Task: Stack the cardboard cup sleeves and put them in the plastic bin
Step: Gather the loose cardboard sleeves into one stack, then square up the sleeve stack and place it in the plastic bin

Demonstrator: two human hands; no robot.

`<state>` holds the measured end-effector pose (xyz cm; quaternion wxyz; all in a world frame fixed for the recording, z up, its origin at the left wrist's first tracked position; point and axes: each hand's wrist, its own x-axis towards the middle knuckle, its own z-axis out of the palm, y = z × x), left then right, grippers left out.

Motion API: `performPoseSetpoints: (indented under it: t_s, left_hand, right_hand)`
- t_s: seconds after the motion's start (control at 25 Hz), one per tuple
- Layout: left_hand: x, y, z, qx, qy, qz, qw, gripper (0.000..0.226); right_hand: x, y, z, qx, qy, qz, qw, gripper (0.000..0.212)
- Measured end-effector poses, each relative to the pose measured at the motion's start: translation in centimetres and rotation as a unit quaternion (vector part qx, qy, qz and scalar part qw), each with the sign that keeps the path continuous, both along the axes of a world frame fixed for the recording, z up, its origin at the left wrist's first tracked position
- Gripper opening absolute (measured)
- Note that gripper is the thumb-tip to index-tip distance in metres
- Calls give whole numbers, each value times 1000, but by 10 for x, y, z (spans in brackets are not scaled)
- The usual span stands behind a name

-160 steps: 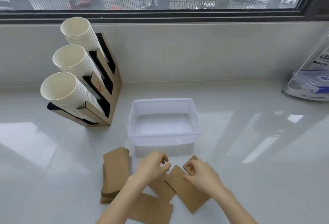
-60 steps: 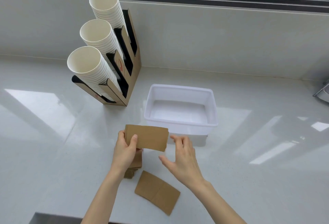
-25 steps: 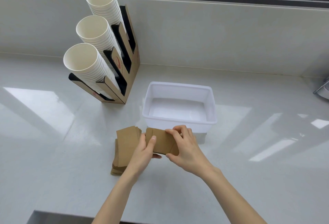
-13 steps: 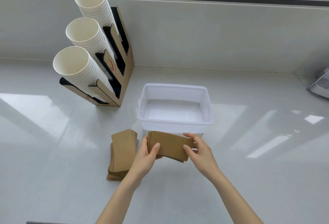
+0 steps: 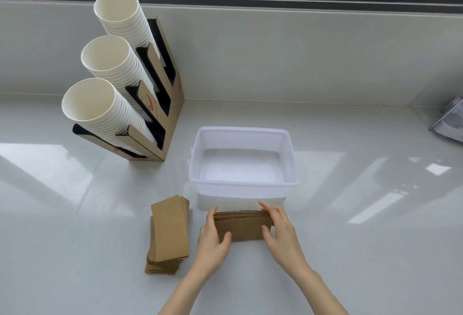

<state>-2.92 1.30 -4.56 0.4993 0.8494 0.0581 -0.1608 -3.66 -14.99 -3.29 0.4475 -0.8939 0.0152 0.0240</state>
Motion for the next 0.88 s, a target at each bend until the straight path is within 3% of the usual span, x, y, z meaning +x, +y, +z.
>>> performPoseSetpoints:
  t_s: [0.36, 0.6, 0.88]
  left_hand:
    - [-2, -3, -1, -8, -41, 10, 999, 21]
    - [0, -1, 15, -39, -87, 12, 995, 25]
    - [22, 19, 55, -142, -122, 120, 975, 17]
  right_hand:
    - [-3, -2, -6, -9, -7, -22, 1000, 35]
    - [-1, -1, 6, 27, 11, -38, 999, 35]
    - [8, 25, 34, 81, 38, 24, 996, 27]
